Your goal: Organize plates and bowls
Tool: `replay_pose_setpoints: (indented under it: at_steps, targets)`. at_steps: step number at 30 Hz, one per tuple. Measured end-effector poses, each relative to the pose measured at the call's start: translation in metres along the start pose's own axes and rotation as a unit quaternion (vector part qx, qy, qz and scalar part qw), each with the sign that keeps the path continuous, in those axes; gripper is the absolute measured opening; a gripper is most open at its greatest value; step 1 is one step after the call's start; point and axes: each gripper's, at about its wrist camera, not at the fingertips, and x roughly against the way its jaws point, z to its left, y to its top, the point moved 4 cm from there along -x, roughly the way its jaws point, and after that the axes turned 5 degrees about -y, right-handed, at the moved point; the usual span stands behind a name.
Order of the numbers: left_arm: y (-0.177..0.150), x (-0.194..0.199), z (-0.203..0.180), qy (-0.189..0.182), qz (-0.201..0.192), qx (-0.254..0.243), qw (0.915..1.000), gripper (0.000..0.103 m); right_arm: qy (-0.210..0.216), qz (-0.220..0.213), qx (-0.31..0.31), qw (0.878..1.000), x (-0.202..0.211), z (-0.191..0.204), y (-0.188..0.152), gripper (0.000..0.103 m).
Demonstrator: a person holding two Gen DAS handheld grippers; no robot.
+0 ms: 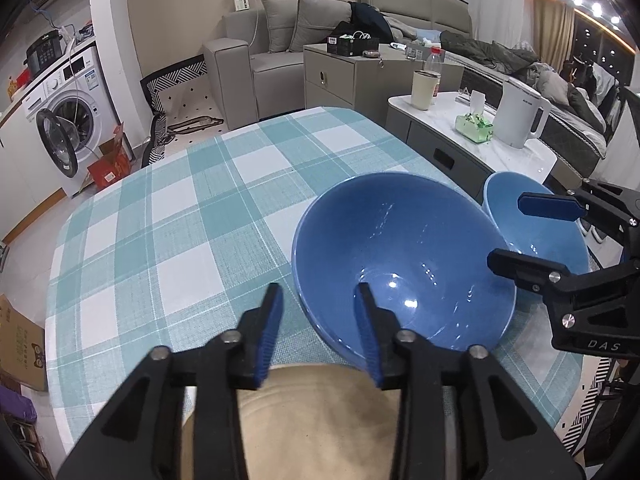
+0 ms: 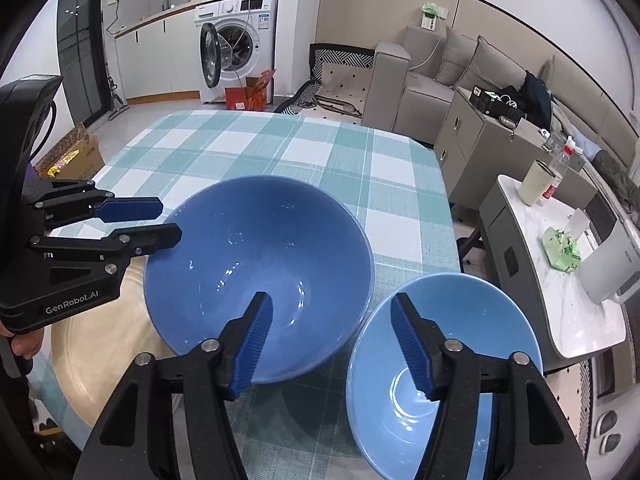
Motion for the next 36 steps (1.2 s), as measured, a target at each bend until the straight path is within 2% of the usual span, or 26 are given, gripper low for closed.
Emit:
replay_pose_setpoints:
  at_steps: [3, 6, 7, 8, 10, 11, 12, 17, 27, 36]
  targets:
    - [0.001, 0.006, -0.001, -0.003, -0.009, -0.002, 1.0, 0.05, 0.006, -0.01, -0.012, 1.0, 0.006, -0.006, -0.001, 0.082]
    - [0.003, 0.01, -0.002, -0.004, -0.012, -0.001, 0.9999, 0.052, 0.004, -0.029, -0.037, 0.999, 0.013, -0.014, -0.001, 0.088]
    - [0.004, 0.011, -0.002, -0.006, -0.013, 0.0, 0.9999, 0.052, 0.003, -0.032, -0.046, 0.998, 0.015, -0.017, -0.002, 0.093]
    - [0.004, 0.012, -0.002, -0.008, -0.014, 0.002, 0.9999, 0.056, 0.0, -0.036, -0.056, 0.998, 0.017, -0.021, -0.004, 0.096]
    - [0.006, 0.013, -0.002, -0.01, -0.019, 0.007, 0.9997, 0.079, -0.001, -0.049, -0.071, 0.996, 0.023, -0.027, -0.006, 0.1]
    - [0.006, 0.015, -0.002, -0.009, -0.026, 0.011, 0.9996, 0.097, -0.001, -0.052, -0.078, 0.996, 0.025, -0.03, -0.008, 0.1]
    - [0.007, 0.017, -0.003, -0.01, -0.036, 0.014, 0.9992, 0.103, 0.002, -0.056, -0.085, 0.995, 0.028, -0.034, -0.01, 0.101]
    - [0.013, 0.022, -0.006, -0.043, -0.048, 0.027, 0.9976, 0.103, 0.011, -0.069, -0.126, 0.99, 0.043, -0.053, -0.024, 0.102]
    - [0.025, 0.018, -0.033, -0.045, -0.046, 0.007, 0.9979, 0.103, 0.008, -0.094, -0.206, 0.974, 0.069, -0.093, -0.071, 0.102]
    - [0.039, 0.005, -0.069, -0.057, -0.041, -0.013, 0.9974, 0.103, -0.017, -0.093, -0.251, 0.963, 0.081, -0.13, -0.086, 0.102]
